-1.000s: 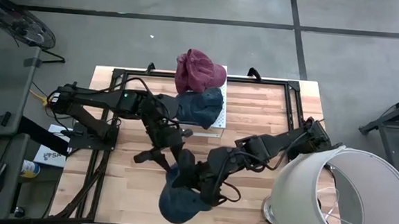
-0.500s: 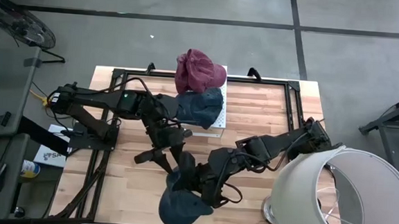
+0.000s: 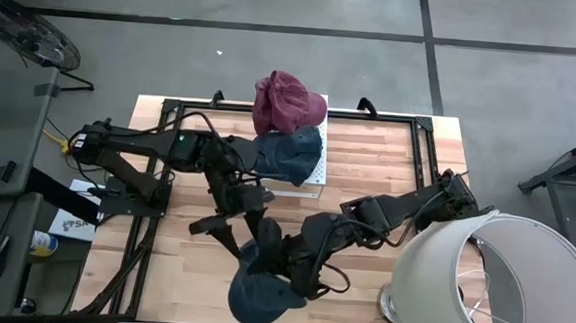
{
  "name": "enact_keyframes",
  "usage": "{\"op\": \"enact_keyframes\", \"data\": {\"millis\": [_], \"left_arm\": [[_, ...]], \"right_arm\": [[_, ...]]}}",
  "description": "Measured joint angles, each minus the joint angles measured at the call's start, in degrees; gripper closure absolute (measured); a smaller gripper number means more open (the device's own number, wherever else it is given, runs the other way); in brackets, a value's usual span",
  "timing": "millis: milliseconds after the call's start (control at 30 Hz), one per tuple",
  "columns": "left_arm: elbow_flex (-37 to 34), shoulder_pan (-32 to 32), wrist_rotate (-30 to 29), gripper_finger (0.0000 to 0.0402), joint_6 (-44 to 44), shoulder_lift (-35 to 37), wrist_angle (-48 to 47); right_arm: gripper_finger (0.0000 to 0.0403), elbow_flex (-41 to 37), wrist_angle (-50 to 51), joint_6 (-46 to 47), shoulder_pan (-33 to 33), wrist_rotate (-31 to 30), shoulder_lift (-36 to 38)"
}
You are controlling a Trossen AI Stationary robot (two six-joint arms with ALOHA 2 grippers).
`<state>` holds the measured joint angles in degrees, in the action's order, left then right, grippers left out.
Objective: Pick & Place hat
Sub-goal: Stack the blue cap on top of the other blue cap on the shelf
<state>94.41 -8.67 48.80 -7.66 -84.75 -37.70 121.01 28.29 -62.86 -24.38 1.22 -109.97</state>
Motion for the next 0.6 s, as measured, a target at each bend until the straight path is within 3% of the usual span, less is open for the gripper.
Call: {"op": "enact_keyframes", "data": {"millis": [300, 600], "left_arm": [[0.08, 0.02, 2.23, 0.0138, -0.68, -1.73, 0.92], [0.07, 0.02, 8.41, 0.0138, -3.14, -4.47, 1.92]], "right_arm": [[0.0382, 0.02, -1.2, 0.12, 0.04, 0.8, 0.0], [0.0382, 0.07, -1.69, -0.09, 0.04, 1.12, 1.29]]}}
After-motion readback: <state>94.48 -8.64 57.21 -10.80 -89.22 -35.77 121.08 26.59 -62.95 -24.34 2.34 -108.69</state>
